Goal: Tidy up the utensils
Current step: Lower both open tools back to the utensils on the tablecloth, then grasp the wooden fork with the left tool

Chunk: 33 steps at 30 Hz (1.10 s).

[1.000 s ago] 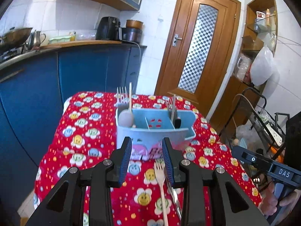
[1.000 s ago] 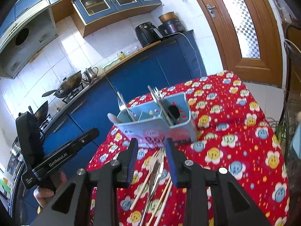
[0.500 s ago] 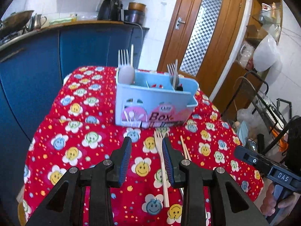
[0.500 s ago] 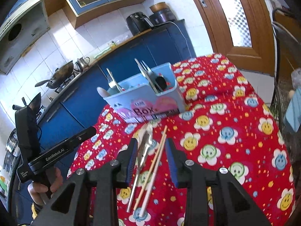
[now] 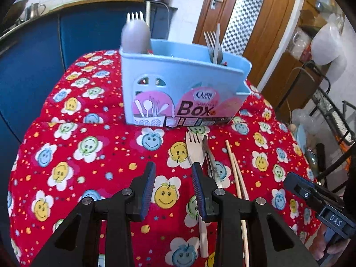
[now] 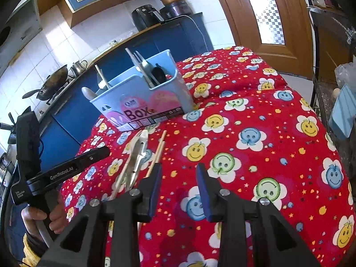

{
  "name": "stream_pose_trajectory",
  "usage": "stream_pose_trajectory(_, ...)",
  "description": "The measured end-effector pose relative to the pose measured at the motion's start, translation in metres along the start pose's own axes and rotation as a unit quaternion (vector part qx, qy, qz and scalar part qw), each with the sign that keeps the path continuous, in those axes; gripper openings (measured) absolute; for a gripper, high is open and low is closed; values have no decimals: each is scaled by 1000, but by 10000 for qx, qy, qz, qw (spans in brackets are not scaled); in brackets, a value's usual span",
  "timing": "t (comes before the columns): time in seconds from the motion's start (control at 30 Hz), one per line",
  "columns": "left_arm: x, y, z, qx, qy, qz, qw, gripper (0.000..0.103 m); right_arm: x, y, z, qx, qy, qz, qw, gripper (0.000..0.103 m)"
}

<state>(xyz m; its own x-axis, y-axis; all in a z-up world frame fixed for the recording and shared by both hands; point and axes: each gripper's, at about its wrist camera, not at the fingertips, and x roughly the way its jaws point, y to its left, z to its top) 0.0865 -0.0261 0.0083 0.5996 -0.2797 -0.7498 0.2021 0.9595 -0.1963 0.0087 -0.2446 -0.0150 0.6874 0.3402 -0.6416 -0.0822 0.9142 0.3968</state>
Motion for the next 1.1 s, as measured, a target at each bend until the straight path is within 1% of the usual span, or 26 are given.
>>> stream_pose_trajectory(0.4,37,-11,9,33,319,135,9994,34,5,-8,4,-93,-62,-57,9999,35)
stream_pose_trajectory(0.53,41,-15,14,86,297,93,9995,34,10,-12,4,-74,-23,-24,10000,35)
stream_pose_trajectory(0.7,48,-24,16,145,421,-79,9990,34,14,-15,5,-34,-3,10,10000,35)
stream_pose_trajectory(0.8,50,-28,17,201,376,-49,9991,34,14,-16,5,-25,-2,13,10000,35)
stream_pose_trajectory(0.9,52,-27,19,141,371,-177,9991,24,16,-17,5,-3,8,11,10000,35)
stream_pose_trajectory(0.97,54,-27,21,63,403,-354,9985,10,17,-18,5,10,19,18,10000,35)
stream_pose_trajectory(1.03,57,-26,21,-64,466,-569,9973,6,17,-18,4,16,33,26,10000,35)
stream_pose_trajectory(1.1,54,-27,20,-59,405,-575,9975,4,17,-18,4,15,38,27,10000,35)
